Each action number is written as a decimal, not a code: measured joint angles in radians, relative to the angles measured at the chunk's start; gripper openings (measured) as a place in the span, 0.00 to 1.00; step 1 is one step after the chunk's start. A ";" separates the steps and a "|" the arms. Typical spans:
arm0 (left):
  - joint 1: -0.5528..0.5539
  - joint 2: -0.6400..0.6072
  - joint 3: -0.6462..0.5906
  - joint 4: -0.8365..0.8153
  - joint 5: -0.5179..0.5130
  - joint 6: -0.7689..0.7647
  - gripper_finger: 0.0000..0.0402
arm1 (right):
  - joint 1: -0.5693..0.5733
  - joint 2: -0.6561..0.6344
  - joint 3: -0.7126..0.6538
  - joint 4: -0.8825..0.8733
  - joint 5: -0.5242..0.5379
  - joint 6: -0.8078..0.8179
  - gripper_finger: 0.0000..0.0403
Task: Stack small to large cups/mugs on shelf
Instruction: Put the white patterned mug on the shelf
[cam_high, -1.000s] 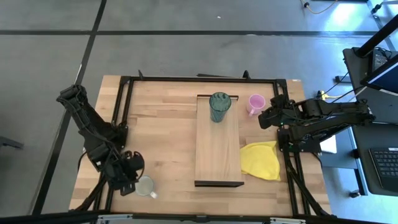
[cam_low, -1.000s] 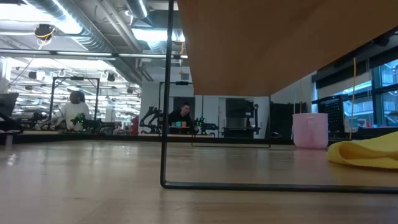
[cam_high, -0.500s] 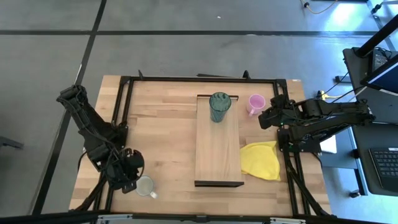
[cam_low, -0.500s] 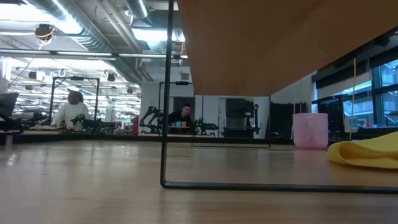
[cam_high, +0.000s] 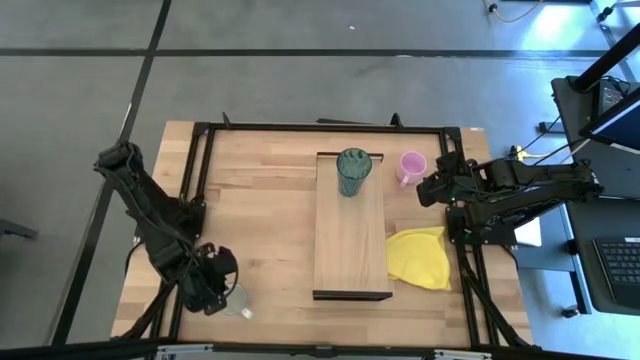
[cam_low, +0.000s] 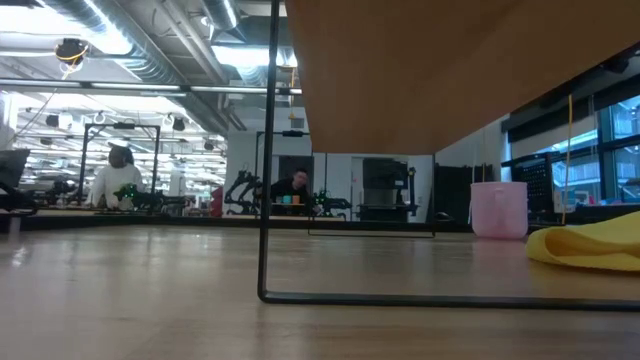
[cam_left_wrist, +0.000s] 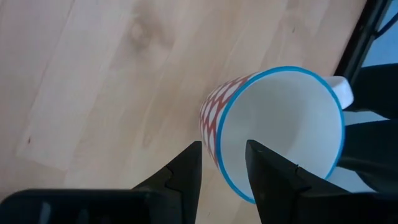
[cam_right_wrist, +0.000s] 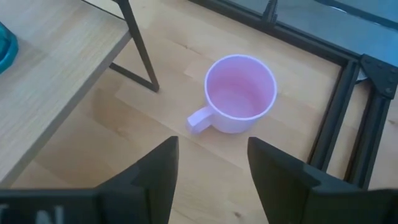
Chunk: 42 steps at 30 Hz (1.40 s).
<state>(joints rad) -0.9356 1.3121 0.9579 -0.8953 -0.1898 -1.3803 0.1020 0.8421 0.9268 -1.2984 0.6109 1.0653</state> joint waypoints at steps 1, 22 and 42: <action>0.000 0.006 0.000 0.001 0.000 -0.001 0.29 | 0.000 0.000 0.000 -0.001 0.000 0.000 0.48; -0.001 0.130 0.001 0.024 0.045 -0.001 0.24 | 0.000 0.000 0.000 -0.011 0.000 -0.004 0.48; 0.033 0.137 0.001 -0.016 0.045 -0.005 0.04 | 0.000 0.000 0.000 -0.014 0.027 -0.023 0.48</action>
<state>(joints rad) -0.9023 1.4491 0.9585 -0.9110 -0.1449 -1.3853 0.1020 0.8417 0.9269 -1.3128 0.6376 1.0428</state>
